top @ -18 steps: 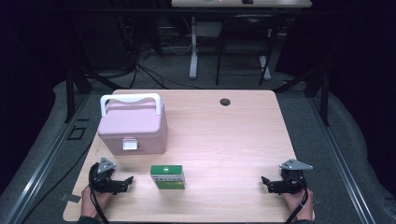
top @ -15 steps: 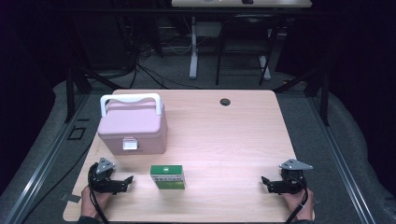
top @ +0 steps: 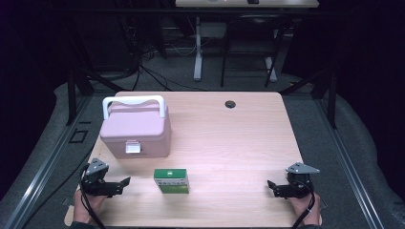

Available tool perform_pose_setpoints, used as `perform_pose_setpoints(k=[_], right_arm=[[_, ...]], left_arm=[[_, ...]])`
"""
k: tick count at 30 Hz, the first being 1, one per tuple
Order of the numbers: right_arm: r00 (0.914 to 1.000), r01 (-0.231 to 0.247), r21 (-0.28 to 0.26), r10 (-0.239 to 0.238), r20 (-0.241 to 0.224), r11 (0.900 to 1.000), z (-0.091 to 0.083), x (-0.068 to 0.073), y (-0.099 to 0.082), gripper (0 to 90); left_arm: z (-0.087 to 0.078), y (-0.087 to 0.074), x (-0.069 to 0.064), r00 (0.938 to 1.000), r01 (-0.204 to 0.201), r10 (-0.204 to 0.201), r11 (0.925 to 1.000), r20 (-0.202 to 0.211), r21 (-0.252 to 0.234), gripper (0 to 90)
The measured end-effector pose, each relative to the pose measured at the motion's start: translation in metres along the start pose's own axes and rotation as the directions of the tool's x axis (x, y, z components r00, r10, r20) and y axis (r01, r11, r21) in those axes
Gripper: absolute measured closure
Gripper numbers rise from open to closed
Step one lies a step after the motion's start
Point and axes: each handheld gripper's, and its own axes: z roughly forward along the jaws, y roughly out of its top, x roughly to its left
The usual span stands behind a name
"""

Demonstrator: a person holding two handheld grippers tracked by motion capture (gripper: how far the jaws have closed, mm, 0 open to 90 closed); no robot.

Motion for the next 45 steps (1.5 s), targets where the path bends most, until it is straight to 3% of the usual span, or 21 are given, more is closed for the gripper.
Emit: perform_pose_setpoints(k=[8, 20, 34, 45], right_arm=[[1.0, 0.003, -0.004, -0.003, -0.004, 1.0, 0.0, 0.0, 0.0, 0.6], [1.0, 0.004, -0.004, -0.004, -0.003, 1.0, 0.0, 0.0, 0.0, 0.5], [1.0, 0.005, -0.001, -0.005, -0.001, 1.0, 0.0, 0.0, 0.0, 0.5], [1.0, 0.0, -0.002, 0.0, 0.0, 1.0, 0.0, 0.0, 0.0, 0.6]], left_arm=[[-0.018, 0.021, 0.008, 0.9999, 0.015, -0.015, 0.9998, -0.001, -0.016, 0.2], [-0.04, 0.066, 0.022, 0.9997, 0.013, -0.014, 0.9979, -0.019, -0.064, 0.2], [-0.045, 0.112, 0.037, 0.9997, 0.016, -0.018, 0.9956, -0.02, -0.092, 0.0], [-0.034, 0.138, 0.056, 0.9983, 0.038, -0.041, 0.9972, -0.042, -0.064, 0.2]])
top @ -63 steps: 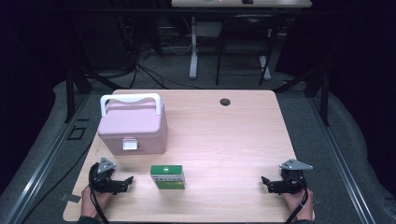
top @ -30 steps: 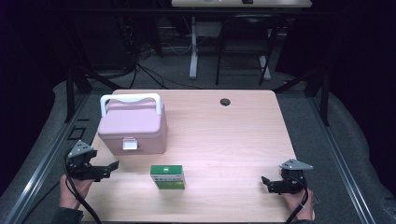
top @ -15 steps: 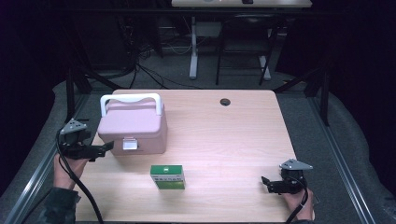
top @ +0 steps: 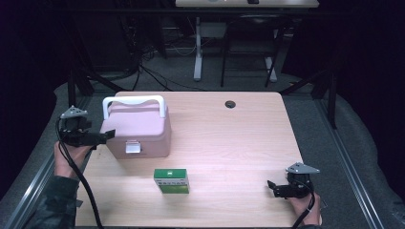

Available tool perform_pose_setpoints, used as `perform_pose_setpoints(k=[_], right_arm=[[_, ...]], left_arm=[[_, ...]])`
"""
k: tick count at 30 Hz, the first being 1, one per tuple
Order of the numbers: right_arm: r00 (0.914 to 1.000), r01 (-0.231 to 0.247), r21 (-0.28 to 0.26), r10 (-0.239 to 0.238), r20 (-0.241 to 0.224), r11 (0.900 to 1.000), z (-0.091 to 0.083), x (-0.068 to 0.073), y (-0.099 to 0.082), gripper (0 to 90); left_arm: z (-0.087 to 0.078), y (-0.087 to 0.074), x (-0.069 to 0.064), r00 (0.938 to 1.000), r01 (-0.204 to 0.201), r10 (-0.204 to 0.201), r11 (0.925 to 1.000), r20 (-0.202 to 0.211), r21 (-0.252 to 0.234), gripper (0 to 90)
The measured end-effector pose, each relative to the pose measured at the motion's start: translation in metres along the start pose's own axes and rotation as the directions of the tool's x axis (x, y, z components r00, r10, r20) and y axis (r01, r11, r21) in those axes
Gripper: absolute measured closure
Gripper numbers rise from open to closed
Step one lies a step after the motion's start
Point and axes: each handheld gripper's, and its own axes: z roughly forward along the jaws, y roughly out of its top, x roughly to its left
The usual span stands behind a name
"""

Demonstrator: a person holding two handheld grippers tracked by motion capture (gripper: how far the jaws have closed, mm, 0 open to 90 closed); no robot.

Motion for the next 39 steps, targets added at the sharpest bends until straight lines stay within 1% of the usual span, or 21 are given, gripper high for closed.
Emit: perform_pose_setpoints(k=[2, 6, 8, 9, 10, 15, 17, 18, 20, 21, 22, 24, 25, 27, 28, 30, 31, 34, 35, 37, 39], right_arm=[[1.0, 0.006, -0.001, -0.006, 0.0, 1.0, 0.0, 0.0, 0.0, 0.6], [1.0, 0.007, 0.0, -0.007, 0.0, 1.0, 0.0, 0.0, 0.0, 0.6], [1.0, 0.006, -0.001, -0.006, 0.0, 1.0, 0.0, 0.0, 0.0, 0.6], [1.0, 0.006, 0.0, -0.006, 0.0, 1.0, 0.0, 0.0, 0.0, 0.6], [1.0, 0.008, 0.001, -0.008, 0.0, 1.0, 0.0, 0.0, 0.0, 0.6], [0.9999, 0.01, 0.002, -0.01, 0.0, 0.9999, 0.0, 0.0, 0.0, 0.8], [0.9999, 0.011, 0.003, -0.011, 0.0, 0.9999, 0.0, 0.0, 0.0, 0.9], [0.9999, 0.01, 0.003, -0.01, 0.001, 0.9999, 0.001, 0.0, 0.0, 1.0], [0.9999, 0.012, 0.006, -0.012, 0.003, 0.9999, 0.001, 0.0, 0.0, 1.1], [0.9999, 0.012, 0.009, -0.012, 0.002, 0.9999, 0.0, 0.0, 0.0, 1.1], [0.9999, 0.012, 0.01, -0.012, 0.001, 0.9999, 0.0, 0.0, 0.0, 1.2], [0.9999, 0.012, 0.01, -0.012, 0.001, 0.9999, 0.0, 0.0, 0.0, 1.3], [0.9999, 0.014, 0.005, -0.014, 0.004, 0.9999, 0.001, 0.0, 0.0, 1.3], [0.9999, 0.013, 0.006, -0.013, 0.003, 0.9999, 0.001, 0.0, 0.0, 1.3], [0.9999, 0.013, 0.006, -0.013, 0.003, 0.9999, 0.001, 0.0, 0.0, 1.3], [0.9999, 0.015, 0.007, -0.015, 0.006, 0.9999, 0.001, 0.0, 0.0, 1.4], [0.9999, 0.016, 0.005, -0.016, 0.005, 0.9999, 0.001, 0.0, 0.0, 1.4], [0.9998, 0.017, 0.007, -0.017, 0.005, 0.9998, 0.001, 0.0, 0.0, 1.5], [0.9999, 0.017, 0.005, -0.017, 0.004, 0.9998, 0.001, 0.0, 0.0, 1.5], [0.9998, 0.018, 0.006, -0.018, 0.005, 0.9998, 0.001, 0.0, 0.0, 1.5], [0.9998, 0.017, 0.006, -0.017, 0.006, 0.9998, 0.001, 0.0, 0.0, 1.6]], left_arm=[[0.004, 0.004, 0.004, 0.9999, 0.011, -0.011, 0.9999, -0.003, 0.007, 0.2], [0.012, 0.012, 0.012, 0.9995, 0.031, -0.031, 0.9995, -0.01, -0.001, 0.0], [0.015, 0.017, 0.015, 0.9994, 0.03, -0.029, 0.9995, -0.015, 0.008, 0.0], [0.016, 0.018, 0.015, 0.9992, 0.035, -0.035, 0.9994, -0.019, 0.004, 0.0], [0.018, 0.021, 0.017, 0.9991, 0.037, -0.036, 0.9992, -0.022, 0.016, 0.0], [0.025, 0.031, 0.022, 0.9982, 0.05, -0.048, 0.9977, -0.036, 0.046, 1.1], [0.028, 0.034, 0.024, 0.998, 0.055, -0.053, 0.9969, -0.036, 0.058, 6.6], [0.029, 0.035, 0.025, 0.9978, 0.052, -0.049, 0.9968, -0.046, 0.061, 9.0], [0.031, 0.038, 0.028, 0.9972, 0.059, -0.055, 0.9961, -0.05, 0.065, 15.7], [0.032, 0.04, 0.029, 0.9964, 0.06, -0.056, 0.9962, -0.064, 0.062, 18.1], [0.033, 0.041, 0.03, 0.9955, 0.064, -0.059, 0.9956, -0.074, 0.069, 23.3], [0.037, 0.043, 0.033, 0.994, 0.078, -0.072, 0.9942, -0.082, 0.075, 30.2], [0.039, 0.044, 0.034, 0.9928, 0.088, -0.081, 0.9933, -0.088, 0.075, 32.8], [0.042, 0.047, 0.036, 0.9914, 0.091, -0.083, 0.9926, -0.102, 0.081, 36.0], [0.042, 0.047, 0.036, 0.9914, 0.091, -0.083, 0.9926, -0.102, 0.081, 38.1], [0.048, 0.05, 0.038, 0.9883, 0.099, -0.087, 0.9911, -0.125, 0.089, 40.7], [0.05, 0.05, 0.039, 0.9883, 0.103, -0.09, 0.9896, -0.122, 0.101, 41.7], [0.055, 0.05, 0.041, 0.9865, 0.113, -0.098, 0.9873, -0.131, 0.112, 46.3], [0.056, 0.05, 0.041, 0.987, 0.118, -0.103, 0.9861, -0.123, 0.117, 47.8], [0.058, 0.05, 0.041, 0.9864, 0.119, -0.103, 0.9853, -0.128, 0.123, 53.2], [0.057, 0.051, 0.042, 0.9873, 0.124, -0.109, 0.9838, -0.116, 0.13, 57.1]])
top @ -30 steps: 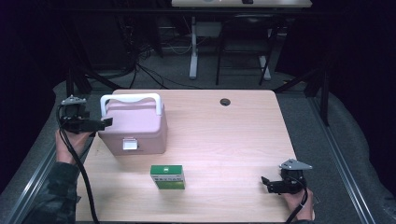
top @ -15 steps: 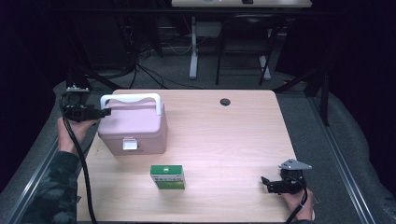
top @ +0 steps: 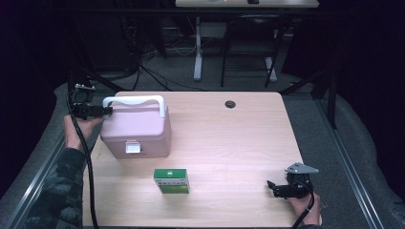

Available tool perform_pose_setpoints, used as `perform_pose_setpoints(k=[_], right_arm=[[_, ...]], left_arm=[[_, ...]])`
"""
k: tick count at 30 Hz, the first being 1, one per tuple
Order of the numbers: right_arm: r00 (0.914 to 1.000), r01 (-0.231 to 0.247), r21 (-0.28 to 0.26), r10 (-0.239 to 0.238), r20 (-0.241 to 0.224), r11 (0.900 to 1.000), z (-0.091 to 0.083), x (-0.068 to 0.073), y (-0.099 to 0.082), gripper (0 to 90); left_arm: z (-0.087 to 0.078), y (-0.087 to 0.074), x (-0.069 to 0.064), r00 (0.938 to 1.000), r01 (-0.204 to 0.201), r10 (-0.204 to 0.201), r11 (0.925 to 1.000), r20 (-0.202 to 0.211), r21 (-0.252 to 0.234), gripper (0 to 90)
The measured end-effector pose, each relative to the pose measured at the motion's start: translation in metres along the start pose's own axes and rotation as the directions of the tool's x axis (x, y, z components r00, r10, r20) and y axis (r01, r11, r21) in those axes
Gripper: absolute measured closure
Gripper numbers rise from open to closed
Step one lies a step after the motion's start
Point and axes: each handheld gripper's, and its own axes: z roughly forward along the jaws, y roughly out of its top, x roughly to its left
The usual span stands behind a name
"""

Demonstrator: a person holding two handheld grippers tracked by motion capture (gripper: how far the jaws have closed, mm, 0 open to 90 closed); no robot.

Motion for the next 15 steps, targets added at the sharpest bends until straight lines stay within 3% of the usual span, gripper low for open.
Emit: perform_pose_setpoints(k=[5, 15], right_arm=[[1.0, 0.005, 0.007, -0.005, 0.003, 1.0, -0.0004, 0.0002, 0.0002, 1.9], [1.0, 0.005, 0.008, -0.005, 0.004, 1.0, -0.0004, 0.0005, 0.0001, 2.1]], left_arm=[[-0.0008, 0.0023, -0.0015, 1.0, 0.001, -0.001, 0.9999, 0.008, 0.017, 68.6], [-0.0018, -0.0012, -0.0005, 0.9989, 0.041, -0.041, 0.9991, 0.025, -0.009, 70.8]])
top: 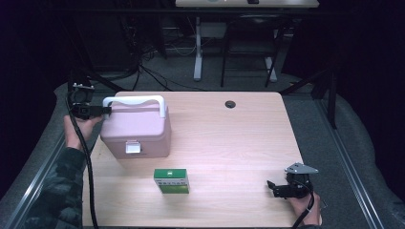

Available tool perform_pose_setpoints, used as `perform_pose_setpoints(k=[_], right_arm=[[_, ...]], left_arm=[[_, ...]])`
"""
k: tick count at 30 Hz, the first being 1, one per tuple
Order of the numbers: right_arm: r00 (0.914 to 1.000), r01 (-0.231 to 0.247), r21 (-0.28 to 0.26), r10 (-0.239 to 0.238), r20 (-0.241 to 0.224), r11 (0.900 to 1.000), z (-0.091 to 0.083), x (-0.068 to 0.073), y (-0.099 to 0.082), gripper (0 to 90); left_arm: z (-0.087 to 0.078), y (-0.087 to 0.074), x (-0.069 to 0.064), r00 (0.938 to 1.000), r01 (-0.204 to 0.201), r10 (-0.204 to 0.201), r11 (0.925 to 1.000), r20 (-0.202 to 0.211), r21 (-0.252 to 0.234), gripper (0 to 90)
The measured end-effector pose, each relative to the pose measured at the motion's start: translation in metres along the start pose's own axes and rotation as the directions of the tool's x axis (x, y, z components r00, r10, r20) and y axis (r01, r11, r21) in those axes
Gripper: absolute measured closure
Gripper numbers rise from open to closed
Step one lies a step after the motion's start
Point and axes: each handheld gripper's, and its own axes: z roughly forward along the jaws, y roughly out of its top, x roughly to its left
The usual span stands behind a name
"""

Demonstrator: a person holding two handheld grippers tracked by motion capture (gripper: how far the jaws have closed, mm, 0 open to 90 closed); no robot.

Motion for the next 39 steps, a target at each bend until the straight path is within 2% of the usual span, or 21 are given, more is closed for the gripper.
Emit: perform_pose_setpoints(k=[13, 24, 28, 35, 39], right_arm=[[1.0, -0.006, -0.007, 0.006, -0.001, 1.0, 0.0, -0.001, 0.0, 2.1], [0.9997, -0.024, -0.007, 0.024, 0.0, 0.9997, -0.001, -0.002, 0.001, 2.1], [0.9977, -0.067, -0.016, 0.067, -0.006, 0.9976, -0.002, -0.003, 0.003, 2.1], [0.9937, -0.101, -0.023, 0.099, -0.051, 0.9947, -0.011, 0.007, 0.027, 2.0], [0.9913, -0.094, -0.023, 0.092, -0.095, 0.9953, -0.012, 0.017, 0.047, 2.2]], left_arm=[[-0.001, -0.003, -0.007, 0.9999, 0.015, -0.015, 0.9999, 0.007, -0.009, 71.3], [0.002, -0.002, -0.023, 0.9998, 0.021, -0.021, 0.9998, 0.003, -0.006, 71.6], [0.003, -0.001, -0.027, 0.9996, 0.026, -0.026, 0.9997, 0.005, -0.001, 71.8], [0.004, -0.001, -0.031, 0.9991, 0.038, -0.038, 0.9993, 0.018, -0.009, 72.1], [0.005, -0.002, -0.035, 0.999, 0.039, -0.039, 0.9992, 0.022, -0.013, 72.1]])
